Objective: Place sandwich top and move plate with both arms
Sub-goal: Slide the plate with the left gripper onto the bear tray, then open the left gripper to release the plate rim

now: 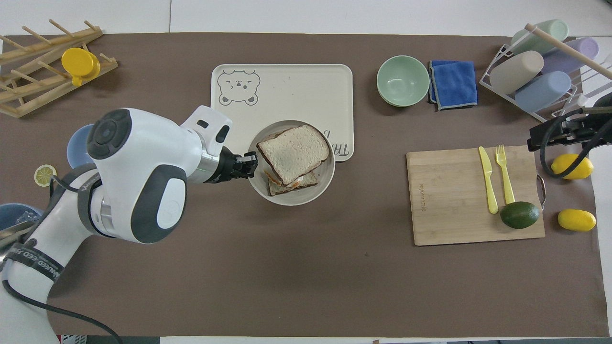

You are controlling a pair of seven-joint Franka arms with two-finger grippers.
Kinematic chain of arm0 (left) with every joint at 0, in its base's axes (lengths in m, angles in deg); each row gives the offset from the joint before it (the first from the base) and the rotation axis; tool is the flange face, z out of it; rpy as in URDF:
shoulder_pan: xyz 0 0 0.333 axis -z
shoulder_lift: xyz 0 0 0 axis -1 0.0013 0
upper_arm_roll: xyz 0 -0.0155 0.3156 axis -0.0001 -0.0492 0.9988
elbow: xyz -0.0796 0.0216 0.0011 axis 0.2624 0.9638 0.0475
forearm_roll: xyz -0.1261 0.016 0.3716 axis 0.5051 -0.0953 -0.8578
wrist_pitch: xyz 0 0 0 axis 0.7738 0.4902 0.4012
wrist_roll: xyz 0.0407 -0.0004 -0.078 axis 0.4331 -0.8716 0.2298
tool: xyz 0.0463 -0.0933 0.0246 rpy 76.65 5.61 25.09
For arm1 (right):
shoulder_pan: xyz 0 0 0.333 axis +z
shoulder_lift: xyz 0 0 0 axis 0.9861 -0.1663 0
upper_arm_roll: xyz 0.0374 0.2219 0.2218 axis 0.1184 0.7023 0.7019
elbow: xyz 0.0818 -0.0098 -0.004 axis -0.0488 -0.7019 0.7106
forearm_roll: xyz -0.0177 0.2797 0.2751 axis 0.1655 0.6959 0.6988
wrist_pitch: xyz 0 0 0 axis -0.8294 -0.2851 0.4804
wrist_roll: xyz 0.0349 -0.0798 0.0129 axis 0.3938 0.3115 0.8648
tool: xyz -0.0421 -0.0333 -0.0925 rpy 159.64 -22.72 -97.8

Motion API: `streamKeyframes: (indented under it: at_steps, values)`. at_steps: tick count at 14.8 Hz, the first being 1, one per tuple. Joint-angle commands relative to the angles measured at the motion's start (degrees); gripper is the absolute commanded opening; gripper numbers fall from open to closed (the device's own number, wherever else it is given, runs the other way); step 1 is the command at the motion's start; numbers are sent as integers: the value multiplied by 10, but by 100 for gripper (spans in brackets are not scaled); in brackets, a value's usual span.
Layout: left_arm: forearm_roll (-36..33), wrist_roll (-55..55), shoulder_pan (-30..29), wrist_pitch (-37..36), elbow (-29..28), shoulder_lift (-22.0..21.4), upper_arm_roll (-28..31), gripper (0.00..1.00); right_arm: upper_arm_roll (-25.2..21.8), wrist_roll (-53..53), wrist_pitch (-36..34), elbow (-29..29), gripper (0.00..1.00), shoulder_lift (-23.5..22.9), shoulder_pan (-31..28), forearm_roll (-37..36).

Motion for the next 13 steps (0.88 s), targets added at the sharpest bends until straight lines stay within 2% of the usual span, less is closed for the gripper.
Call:
streamKeyframes:
  at_steps: [1, 6, 8, 9, 12, 13]
  values:
    - [6, 23, -35, -19, 78, 65, -4, 0, 9, 10, 7, 0, 100, 4, -7, -7]
    - [-2, 49, -66, -86, 276, 225, -3, 0, 9, 10, 6, 0, 100, 5, -7, -7]
    - [-4, 78, -80, -91, 330, 275, -4, 0, 9, 10, 5, 0, 100, 5, -7, -7]
    - [-4, 91, -77, -85, 339, 293, -4, 0, 9, 10, 5, 0, 100, 5, -7, -7]
    - [-4, 124, -76, -69, 334, 299, -4, 0, 9, 10, 6, 0, 100, 6, -8, -7]
    - [-4, 125, -71, -41, 326, 299, -4, 0, 8, 10, 6, -1, 100, 6, -8, -7]
